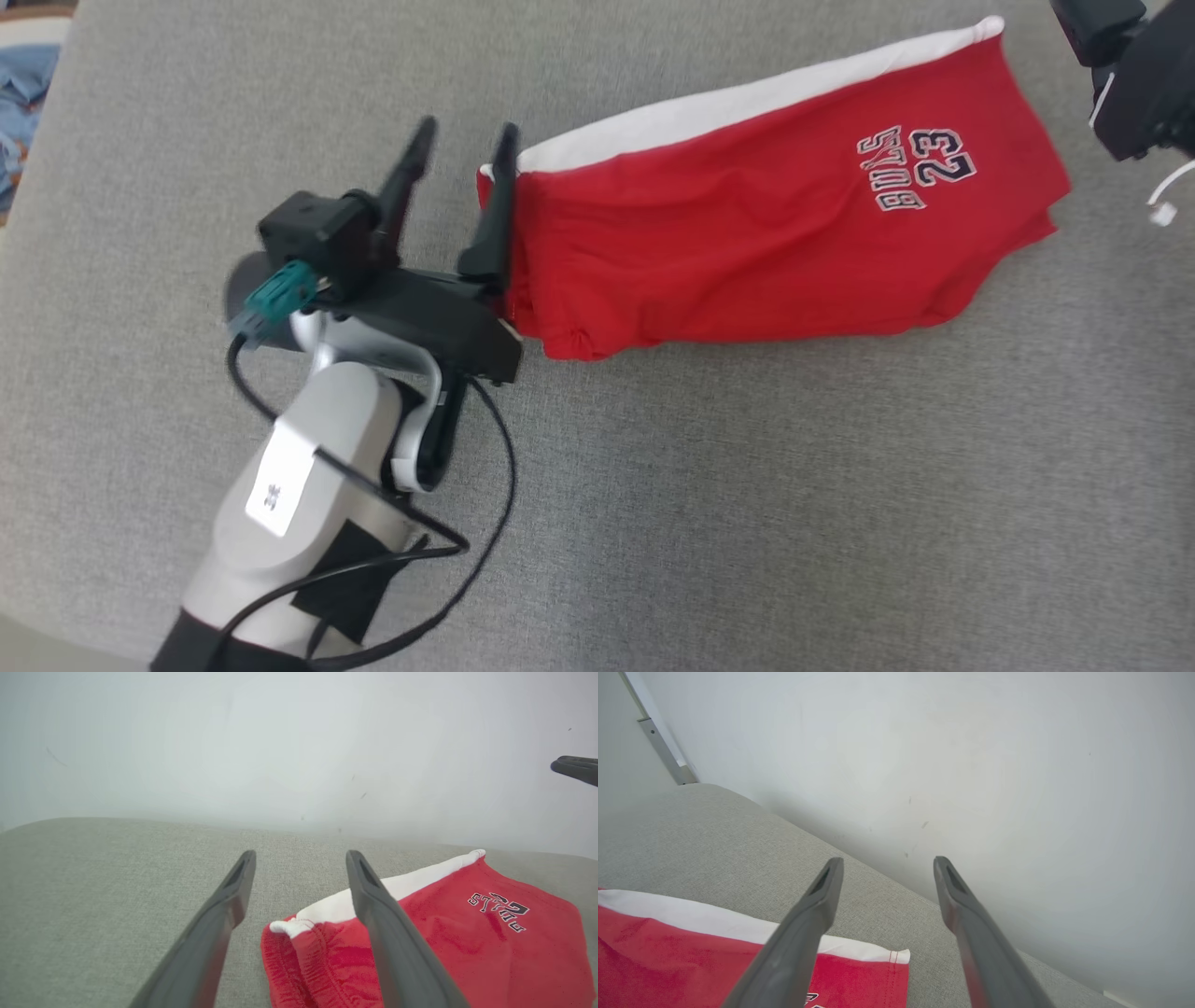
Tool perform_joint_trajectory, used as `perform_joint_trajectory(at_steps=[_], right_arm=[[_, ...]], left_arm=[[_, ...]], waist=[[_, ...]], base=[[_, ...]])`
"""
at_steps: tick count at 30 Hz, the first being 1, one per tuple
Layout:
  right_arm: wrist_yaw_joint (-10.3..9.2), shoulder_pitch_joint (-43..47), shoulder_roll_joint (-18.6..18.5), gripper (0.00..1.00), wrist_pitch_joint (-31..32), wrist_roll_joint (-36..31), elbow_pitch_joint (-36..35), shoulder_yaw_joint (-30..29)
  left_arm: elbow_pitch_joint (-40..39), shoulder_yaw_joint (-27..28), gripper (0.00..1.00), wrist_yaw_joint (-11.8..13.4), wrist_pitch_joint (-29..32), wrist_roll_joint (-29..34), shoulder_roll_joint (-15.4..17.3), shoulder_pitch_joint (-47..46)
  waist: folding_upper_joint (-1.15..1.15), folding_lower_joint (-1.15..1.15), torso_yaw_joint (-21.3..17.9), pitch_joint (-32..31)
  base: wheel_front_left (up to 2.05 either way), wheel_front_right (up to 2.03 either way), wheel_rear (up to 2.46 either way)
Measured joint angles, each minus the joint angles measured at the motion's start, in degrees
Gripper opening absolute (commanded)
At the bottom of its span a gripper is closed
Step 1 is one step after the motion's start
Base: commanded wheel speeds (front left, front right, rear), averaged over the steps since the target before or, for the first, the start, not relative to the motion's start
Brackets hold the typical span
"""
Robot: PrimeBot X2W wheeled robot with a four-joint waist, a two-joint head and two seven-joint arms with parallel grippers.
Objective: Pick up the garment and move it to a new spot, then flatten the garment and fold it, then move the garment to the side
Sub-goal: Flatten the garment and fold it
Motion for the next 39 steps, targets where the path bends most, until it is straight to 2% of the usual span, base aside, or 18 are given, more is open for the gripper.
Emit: perform_joint_trajectory(at_steps=[3, 8, 10, 11, 12, 16, 20, 23, 29, 39], right_arm=[[-4.25, 3.36, 0.65, 1.0, -5.43, -2.43, -0.24, -1.32], [-10.26, 11.74, 2.68, 1.0, -12.79, -4.42, -2.68, -1.89], [-12.96, 15.16, 4.32, 1.0, -15.63, -4.54, -3.98, -2.54], [-13.41, 17.03, 4.94, 1.0, -17.17, -4.82, -4.53, -3.16], [-13.41, 17.03, 4.94, 1.0, -17.17, -4.82, -4.53, -3.16], [-13.96, 26.06, 7.83, 1.0, -22.7, -4.75, -5.83, -6.97], [-13.83, 34.46, 12.38, 1.0, -27.44, -4.09, -6.51, -10.48], [-13.71, 39.14, 16.6, 1.0, -27.82, -5.95, -5.15, -15.62], [-13.71, 46.86, 21.35, 1.0, -27.91, -10.9, -6.19, -20.78], [-13.7, 56.04, 25.02, 1.0, -28.07, -15.59, -11.63, -25.42]], left_arm=[[-0.08, 0.1, 1.0, 0.16, -2.61, 1.27, 1.4, 0.28], [-0.03, 0.12, 1.0, 0.55, -2.66, 2.3, 2.82, 4.28], [-0.1, -0.62, 1.0, 0.4, -2.66, 2.78, 4.33, 6.66], [-0.11, -0.66, 1.0, 0.01, -2.66, 2.74, 4.97, 7.78], [-0.11, -0.66, 1.0, 0.01, -2.66, 2.74, 4.97, 7.78], [-1.23, -1.18, 1.0, -0.04, -3.15, 3.18, 7.22, 12.29], [-3.32, -1.45, 1.0, -0.02, -3.16, 3.44, 9.33, 17.8], [-5.0, -1.57, 1.0, -0.01, -3.35, 3.45, 10.35, 21.86], [-9.13, -1.3, 1.0, 0.53, -3.61, 3.18, 11.52, 29.25], [-13.97, -0.51, 1.0, 1.31, -3.68, 2.83, 12.1, 36.82]], waist=[[0.0, 0.0, -0.51, -1.54], [0.0, -0.01, -1.75, -4.73], [0.0, -0.01, -2.45, -6.11], [-0.01, -0.02, -2.85, -6.8], [-0.01, -0.02, -2.85, -6.8], [-0.01, -0.01, -4.72, -9.65], [-0.01, -0.02, -6.89, -12.58], [-0.01, -0.02, -8.64, -14.85], [-0.01, -0.02, -12.31, -19.36], [-0.02, -0.01, -18.4, -24.52]], base=[[0.0, 0.0, 0.0], [0.0, 0.0, 0.0], [0.0, 0.0, 0.0], [0.0, 0.0, 0.0], [0.0, 0.0, 0.0], [0.0, 0.0, 0.0], [0.0, 0.0, 0.0], [0.0, 0.0, 0.0], [0.0, 0.0, 0.0], [0.0, 0.0, 0.0]])
